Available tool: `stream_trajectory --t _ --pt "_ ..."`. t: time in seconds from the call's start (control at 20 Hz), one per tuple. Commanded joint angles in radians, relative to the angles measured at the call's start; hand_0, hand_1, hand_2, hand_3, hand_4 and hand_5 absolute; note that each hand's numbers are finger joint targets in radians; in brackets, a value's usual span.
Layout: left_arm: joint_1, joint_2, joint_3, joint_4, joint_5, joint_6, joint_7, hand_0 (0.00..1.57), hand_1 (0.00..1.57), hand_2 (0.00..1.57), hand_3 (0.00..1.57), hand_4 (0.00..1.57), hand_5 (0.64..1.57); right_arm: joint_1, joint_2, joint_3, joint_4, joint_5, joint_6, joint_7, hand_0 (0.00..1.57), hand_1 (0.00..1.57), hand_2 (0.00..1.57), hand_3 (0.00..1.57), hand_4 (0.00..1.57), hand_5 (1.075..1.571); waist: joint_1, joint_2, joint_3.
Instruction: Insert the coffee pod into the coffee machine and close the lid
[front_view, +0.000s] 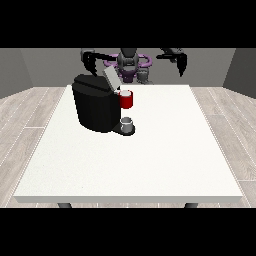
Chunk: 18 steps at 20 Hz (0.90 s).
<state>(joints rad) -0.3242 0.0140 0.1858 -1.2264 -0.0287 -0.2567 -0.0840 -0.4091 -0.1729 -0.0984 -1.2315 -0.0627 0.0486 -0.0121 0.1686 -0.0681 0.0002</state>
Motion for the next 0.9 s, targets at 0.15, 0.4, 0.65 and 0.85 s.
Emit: stream_trajectory --t 0.15,0.4,0.65,0.85 --pt "0.056 -0.012 -0.067 -0.104 0.004 0.097 0.025 0.00 0.00 0.00 0.00 0.00 1.571 -0.083 0.011 0.010 0.081 0.022 0.015 -0.030 0.00 0.00 0.00 0.00 0.00 1.571 -0.034 0.056 -0.0001" --pt "0.138 0.065 -0.009 -0.115 0.048 -0.009 -0.042 0.00 0.00 0.00 0.00 0.00 1.571 -0.109 -0.012 0.002 0.102 0.035 0.030 -0.024 0.00 0.00 0.00 0.00 0.00 1.571 -0.033 0.076 -0.0002" --pt "0.079 0.041 -0.044 -0.186 0.057 0.035 0.040 0.00 0.00 0.00 0.00 0.00 1.571 -0.186 -0.005 -0.008 0.194 0.054 0.020 -0.072 0.00 0.00 0.00 0.00 0.00 1.571 -0.011 0.113 0.0000" --pt "0.027 0.046 -0.028 -0.138 0.052 0.073 0.031 0.00 0.00 0.00 0.00 0.12 1.571 -0.233 0.070 0.046 0.170 0.095 -0.043 -0.037 0.00 0.00 0.00 0.00 0.00 1.571 -0.038 0.132 -0.0002"
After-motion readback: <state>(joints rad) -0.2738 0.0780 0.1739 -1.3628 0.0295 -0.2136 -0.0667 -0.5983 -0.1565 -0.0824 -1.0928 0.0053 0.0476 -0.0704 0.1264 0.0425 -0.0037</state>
